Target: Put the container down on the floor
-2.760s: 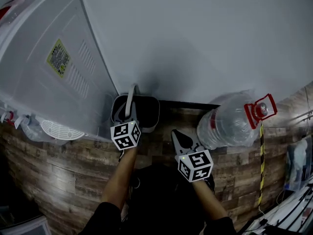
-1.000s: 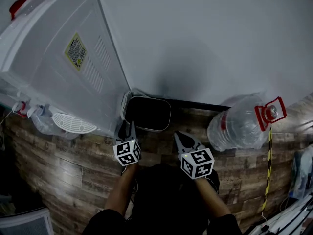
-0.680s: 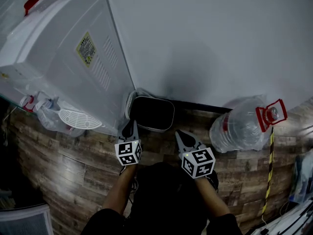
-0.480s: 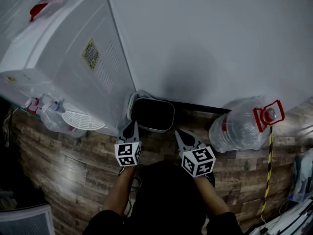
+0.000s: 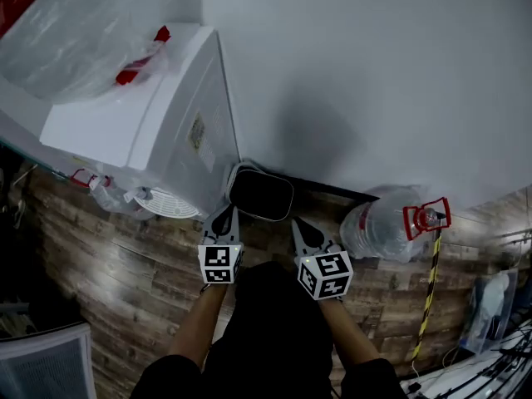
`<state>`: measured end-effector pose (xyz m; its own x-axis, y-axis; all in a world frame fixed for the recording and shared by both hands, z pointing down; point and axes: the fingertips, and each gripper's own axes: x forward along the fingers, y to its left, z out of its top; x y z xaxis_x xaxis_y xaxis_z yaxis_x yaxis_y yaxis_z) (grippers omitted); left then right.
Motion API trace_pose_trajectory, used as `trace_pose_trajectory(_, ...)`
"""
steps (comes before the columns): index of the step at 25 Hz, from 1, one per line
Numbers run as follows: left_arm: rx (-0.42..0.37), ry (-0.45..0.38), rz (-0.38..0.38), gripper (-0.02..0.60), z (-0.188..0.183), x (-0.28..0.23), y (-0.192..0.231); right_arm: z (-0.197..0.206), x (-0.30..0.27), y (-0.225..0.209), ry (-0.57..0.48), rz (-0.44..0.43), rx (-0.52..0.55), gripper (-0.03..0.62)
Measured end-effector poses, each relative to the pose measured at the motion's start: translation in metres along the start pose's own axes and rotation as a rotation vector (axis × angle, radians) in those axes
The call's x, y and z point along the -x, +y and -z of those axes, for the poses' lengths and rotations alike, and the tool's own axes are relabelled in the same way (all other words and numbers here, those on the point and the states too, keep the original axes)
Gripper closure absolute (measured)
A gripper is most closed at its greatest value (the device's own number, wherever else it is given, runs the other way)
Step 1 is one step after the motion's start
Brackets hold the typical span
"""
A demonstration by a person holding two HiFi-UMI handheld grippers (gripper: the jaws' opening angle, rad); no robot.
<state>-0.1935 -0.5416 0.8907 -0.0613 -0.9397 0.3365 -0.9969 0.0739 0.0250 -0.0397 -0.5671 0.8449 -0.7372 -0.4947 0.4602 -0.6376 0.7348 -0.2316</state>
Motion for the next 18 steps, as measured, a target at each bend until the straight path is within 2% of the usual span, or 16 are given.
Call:
trace_pose_trajectory(7,-0.04,0.042,0.008,0.568,-0.107,0.055,-0.009,-0.091,0.062,0.038,0.041,-0.015,0.01,0.583)
trace_pose_trajectory(11,-0.071,0.061,0.021,0.568,-0.173,0.093,-0.023,-0.147,0.106,0.051,0.045,0.0,-0.048,0.583)
trace_pose_trajectory(18,-0.054,0.063,0.037,0.568,-0.277,0.156,-0.04,-0.227,0.171,0.089,0.042,0.0,-0.061,0.583)
